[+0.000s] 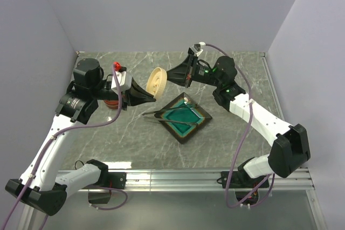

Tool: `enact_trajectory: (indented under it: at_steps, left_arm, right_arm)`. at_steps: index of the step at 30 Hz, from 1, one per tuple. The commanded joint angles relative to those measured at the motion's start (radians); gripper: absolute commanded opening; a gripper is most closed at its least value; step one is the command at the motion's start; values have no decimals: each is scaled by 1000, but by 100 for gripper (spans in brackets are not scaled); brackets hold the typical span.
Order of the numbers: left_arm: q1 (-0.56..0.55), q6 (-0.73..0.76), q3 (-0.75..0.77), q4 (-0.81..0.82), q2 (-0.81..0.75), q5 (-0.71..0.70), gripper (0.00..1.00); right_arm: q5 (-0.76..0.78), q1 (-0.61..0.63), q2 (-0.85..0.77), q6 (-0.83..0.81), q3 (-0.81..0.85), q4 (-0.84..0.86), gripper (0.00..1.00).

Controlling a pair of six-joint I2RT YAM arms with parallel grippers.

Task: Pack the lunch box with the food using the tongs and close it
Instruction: Pass the lid of the lunch box from the left arm to the right

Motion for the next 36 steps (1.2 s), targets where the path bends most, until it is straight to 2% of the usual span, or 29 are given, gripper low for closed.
enact_trajectory:
  at_steps: [1, 9, 12, 15, 16, 21, 23, 32, 36]
  left_arm:
    - [3, -33, 24, 187, -13, -14, 0]
    - [17, -93, 23, 264, -4, -17, 0]
    - [17, -95, 27, 267, -2, -4, 0]
    - [17, -108, 23, 273, -4, 9, 0]
    - [17, -115, 17, 282, -7, 18, 0]
    - [17, -73, 33, 236, -1, 38, 0]
    - [17, -35, 49, 189, 7, 52, 0]
    - [17, 40, 52, 115, 8, 87, 0]
    - [12, 115, 70, 49, 18, 98, 0]
  right_arm:
    - [-44, 0, -19, -93, 21, -106, 9]
    - [-61, -16, -37, -154, 18, -170, 0]
    - [-67, -20, -45, -185, 21, -171, 0]
    - [-76, -32, -42, -153, 32, -135, 11]
    - [-79, -33, -37, -140, 39, -125, 21]
    - [-81, -50, -14, -10, 70, -24, 46]
    - [-77, -50, -8, 39, 64, 17, 49]
    - [-85, -49, 21, 84, 106, 64, 50]
    - [-91, -49, 26, 99, 101, 81, 54]
